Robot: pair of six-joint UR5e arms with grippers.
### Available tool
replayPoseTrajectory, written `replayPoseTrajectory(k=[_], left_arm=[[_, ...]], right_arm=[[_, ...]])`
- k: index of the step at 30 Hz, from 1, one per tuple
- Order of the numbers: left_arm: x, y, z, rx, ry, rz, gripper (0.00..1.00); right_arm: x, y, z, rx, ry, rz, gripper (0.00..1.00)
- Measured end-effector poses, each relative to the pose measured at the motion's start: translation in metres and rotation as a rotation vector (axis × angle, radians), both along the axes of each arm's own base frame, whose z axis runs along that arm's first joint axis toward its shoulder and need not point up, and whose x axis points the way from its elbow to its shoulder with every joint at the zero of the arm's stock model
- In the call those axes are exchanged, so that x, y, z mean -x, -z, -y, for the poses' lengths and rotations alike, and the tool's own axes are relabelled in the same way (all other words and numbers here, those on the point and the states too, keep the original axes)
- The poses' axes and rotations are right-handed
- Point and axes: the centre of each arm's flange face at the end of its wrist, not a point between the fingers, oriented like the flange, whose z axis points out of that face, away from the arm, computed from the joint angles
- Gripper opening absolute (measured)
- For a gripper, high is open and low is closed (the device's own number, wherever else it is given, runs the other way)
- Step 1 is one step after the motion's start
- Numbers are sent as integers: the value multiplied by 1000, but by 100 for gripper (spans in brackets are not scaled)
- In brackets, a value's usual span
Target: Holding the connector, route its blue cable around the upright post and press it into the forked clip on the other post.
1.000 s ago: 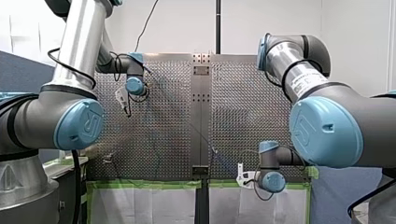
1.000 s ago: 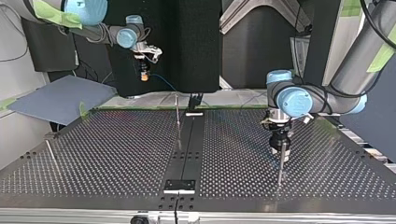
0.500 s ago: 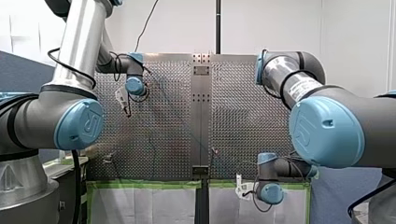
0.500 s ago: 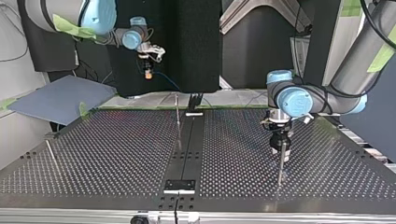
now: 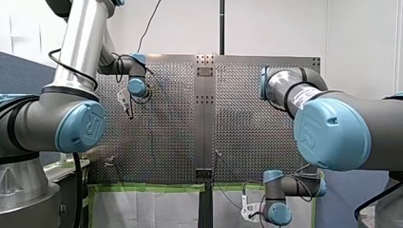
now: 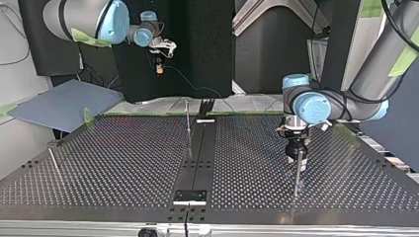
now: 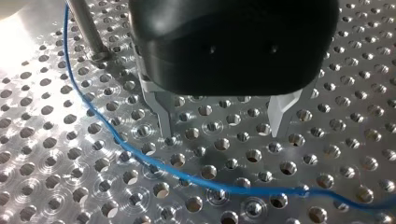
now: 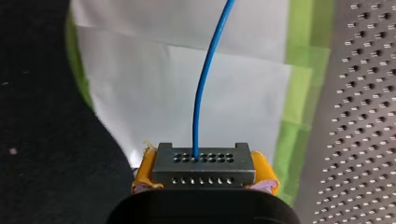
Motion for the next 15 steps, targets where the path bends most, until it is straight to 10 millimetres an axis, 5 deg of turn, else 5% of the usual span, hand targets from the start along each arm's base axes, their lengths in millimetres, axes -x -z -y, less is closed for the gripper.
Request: replayPoseTrajectory(k=[7,15], left_arm=[[0,0,0,0,-1,0,100],[0,0,-2,0,-3,0,100]], right_arm=[[9,8,-2,-5,11,-40,0],[0,-18,12,19,-33,-36,0]])
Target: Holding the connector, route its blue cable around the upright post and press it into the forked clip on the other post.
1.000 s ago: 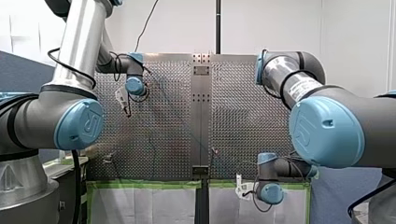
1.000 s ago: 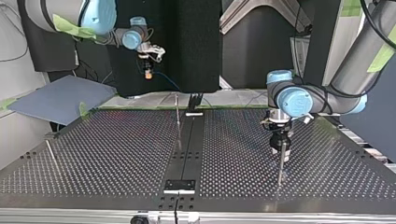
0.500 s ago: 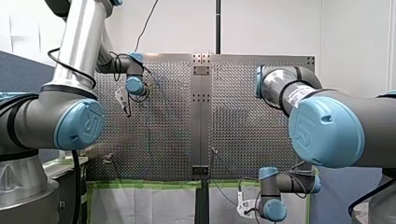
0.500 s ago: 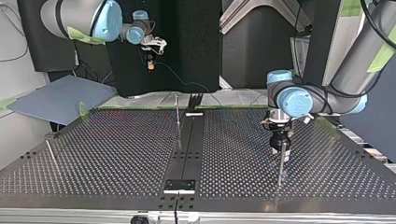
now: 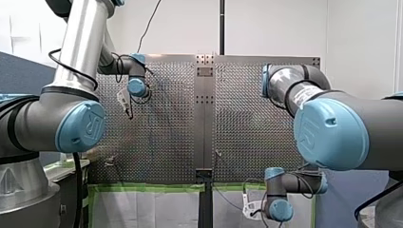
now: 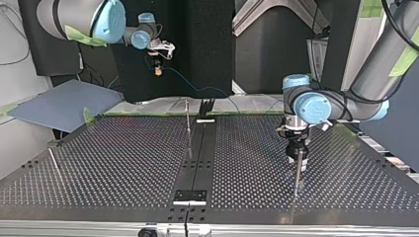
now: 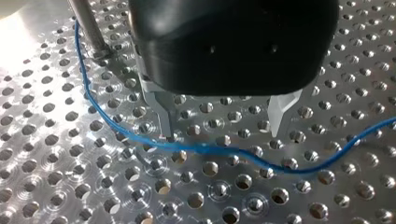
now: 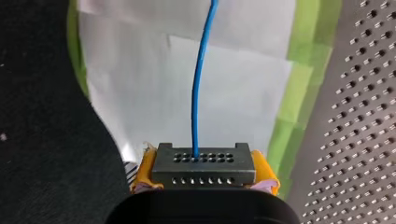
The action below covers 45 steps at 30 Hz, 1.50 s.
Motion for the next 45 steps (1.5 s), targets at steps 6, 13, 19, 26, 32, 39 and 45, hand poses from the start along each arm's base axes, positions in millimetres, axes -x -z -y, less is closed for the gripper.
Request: replayPoseTrajectory(k=[6,13,19,26,32,39,45], left_arm=[[0,0,0,1,-1,0,100],[0,0,-1,4,-3,-1,100],[0,0,-2,5,-7,-2,100],[0,1,-2,5,-9,-4,100],[0,0,-3,4,-9,-4,100],[0,0,-4,5,-16,-3,100],[0,1,-5,5,-22,-7,100]], right_arm=[[-7,-23,6,-4,-26,7,0],[-3,-48,5,1,-17,9,0],[2,-69,3,35,8,34,0],[9,-97,7,97,38,68,0],[17,-120,14,157,54,81,0],[14,-154,31,242,35,116,0],[8,-184,42,294,-9,160,0]])
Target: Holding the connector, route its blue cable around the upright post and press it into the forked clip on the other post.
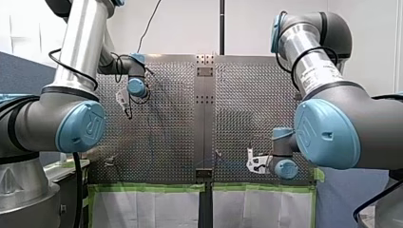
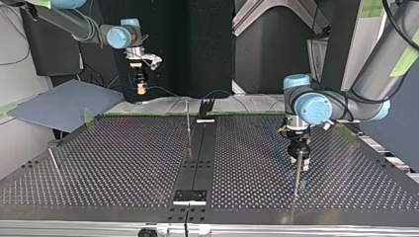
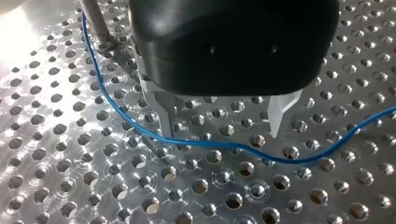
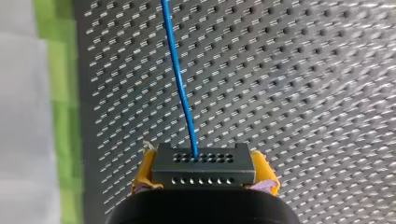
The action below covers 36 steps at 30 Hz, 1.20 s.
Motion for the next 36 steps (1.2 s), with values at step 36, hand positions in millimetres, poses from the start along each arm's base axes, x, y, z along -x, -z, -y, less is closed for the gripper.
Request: replayPoseTrajectory(k=[36], left_arm=[[1,2,-4,3,-16,-14,100]], right_arm=[[4,18,-20,-49,-51,-80,0]])
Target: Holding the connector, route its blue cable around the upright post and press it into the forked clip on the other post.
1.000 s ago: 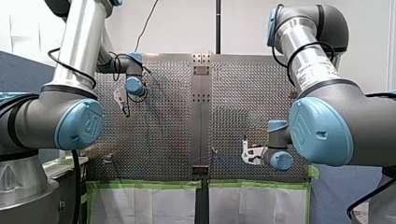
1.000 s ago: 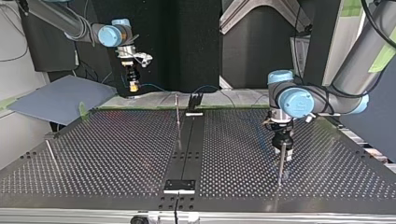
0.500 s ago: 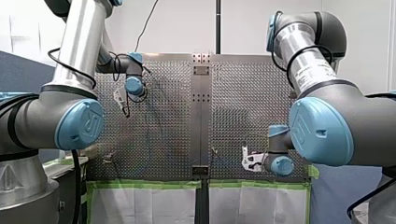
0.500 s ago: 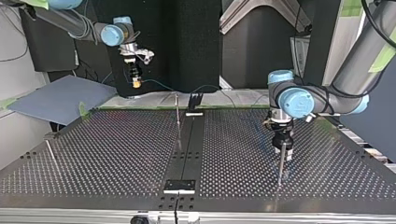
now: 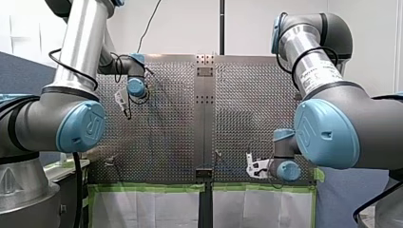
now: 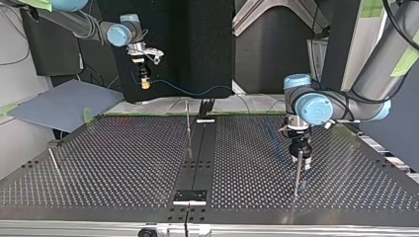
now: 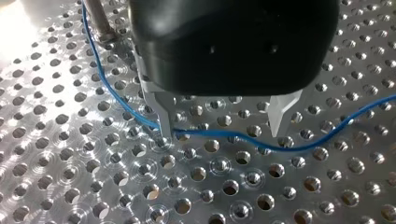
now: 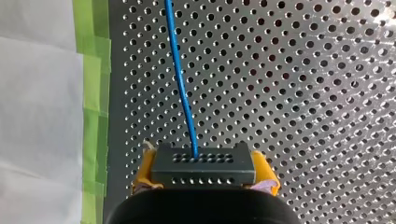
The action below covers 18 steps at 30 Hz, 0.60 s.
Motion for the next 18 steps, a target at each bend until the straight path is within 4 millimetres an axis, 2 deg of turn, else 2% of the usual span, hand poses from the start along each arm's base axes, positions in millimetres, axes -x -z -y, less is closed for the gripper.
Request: replayPoseTrajectory(k=[7,11,18], left_arm=[[0,0,-2,2,-4,-1,100],[0,0,-4,3,-8,-4,100],[5,5,-4,21,-15,-45,100]], right_arm=[[1,0,-9,7,-19,0,0],[3,-9,-14,22,-29,20,0],[3,-25,-12,46,-26,88,0]])
